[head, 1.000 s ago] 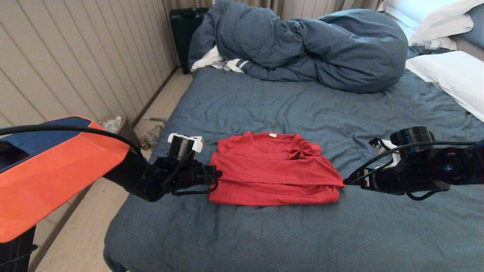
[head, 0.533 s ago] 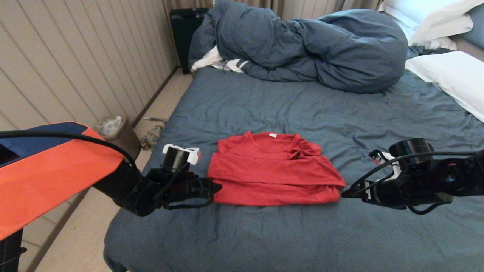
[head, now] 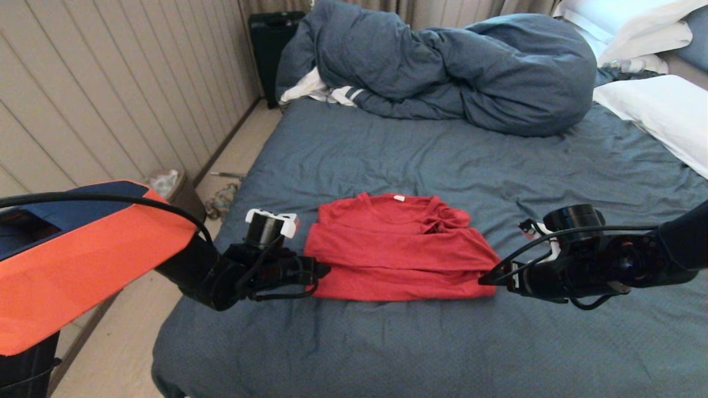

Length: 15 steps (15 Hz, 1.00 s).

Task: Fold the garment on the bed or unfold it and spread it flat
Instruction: Fold the red T-shirt

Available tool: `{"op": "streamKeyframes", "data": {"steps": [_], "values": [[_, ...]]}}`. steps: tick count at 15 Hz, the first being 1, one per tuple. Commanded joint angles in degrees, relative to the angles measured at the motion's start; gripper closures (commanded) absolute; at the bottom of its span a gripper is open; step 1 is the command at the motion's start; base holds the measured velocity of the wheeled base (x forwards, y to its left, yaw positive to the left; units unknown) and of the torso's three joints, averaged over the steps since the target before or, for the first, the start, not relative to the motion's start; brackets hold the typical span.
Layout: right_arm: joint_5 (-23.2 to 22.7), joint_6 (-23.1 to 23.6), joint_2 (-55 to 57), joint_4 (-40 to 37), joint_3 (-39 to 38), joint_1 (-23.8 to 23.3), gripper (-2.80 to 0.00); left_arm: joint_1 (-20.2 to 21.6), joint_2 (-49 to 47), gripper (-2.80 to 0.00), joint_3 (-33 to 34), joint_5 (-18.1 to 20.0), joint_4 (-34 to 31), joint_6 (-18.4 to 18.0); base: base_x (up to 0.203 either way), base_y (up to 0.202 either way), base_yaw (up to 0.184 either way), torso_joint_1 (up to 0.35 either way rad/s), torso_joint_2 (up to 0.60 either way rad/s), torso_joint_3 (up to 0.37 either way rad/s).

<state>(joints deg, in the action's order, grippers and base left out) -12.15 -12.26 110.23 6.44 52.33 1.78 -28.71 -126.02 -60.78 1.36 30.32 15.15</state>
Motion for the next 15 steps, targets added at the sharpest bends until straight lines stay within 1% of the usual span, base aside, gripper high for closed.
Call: {"op": "streamKeyframes", "data": {"steps": [1, 7, 8, 9, 10, 13, 15], "values": [[-0.1, 0.0, 0.8, 0.1, 0.2, 0.2, -2.80, 0.0, -1.6, -2.80, -0.7, 0.0, 0.1, 0.1, 0.000, 0.000, 0.000, 0.000, 0.00, 0.000], [-0.1, 0.0, 0.9, 0.1, 0.6, 0.2, -2.80, -0.1, -1.2, -2.80, 0.7, 0.9, 0.0, -0.1, 0.000, 0.000, 0.000, 0.000, 0.00, 0.000], [-0.1, 0.0, 0.8, 0.1, 0.6, 0.2, -2.80, -0.4, -1.2, -1.11, 0.6, 1.1, 0.1, -0.2, 0.000, 0.000, 0.000, 0.000, 0.00, 0.000], [-0.1, 0.0, 0.9, 0.1, 0.5, 0.2, -2.80, -0.5, -1.3, 0.00, 0.3, 1.4, 0.1, -0.1, 0.000, 0.000, 0.000, 0.000, 0.00, 0.000], [0.0, 0.0, 0.9, 0.1, 0.4, 0.2, -2.80, -0.6, -1.2, 0.00, 0.2, 2.0, 0.1, 0.0, 0.000, 0.000, 0.000, 0.000, 0.00, 0.000], [-0.1, 0.0, 1.1, 0.1, 0.5, 0.2, -2.80, -1.3, -0.5, 0.00, 0.2, 2.1, 0.1, 0.1, 0.000, 0.000, 0.000, 0.000, 0.00, 0.000], [-0.1, -0.2, 1.6, 0.1, 0.7, 1.0, -2.80, -1.7, -0.3, 0.00, 0.7, 2.1, 0.1, 0.1, 0.000, 0.000, 0.000, 0.000, 0.00, 0.000]]}}
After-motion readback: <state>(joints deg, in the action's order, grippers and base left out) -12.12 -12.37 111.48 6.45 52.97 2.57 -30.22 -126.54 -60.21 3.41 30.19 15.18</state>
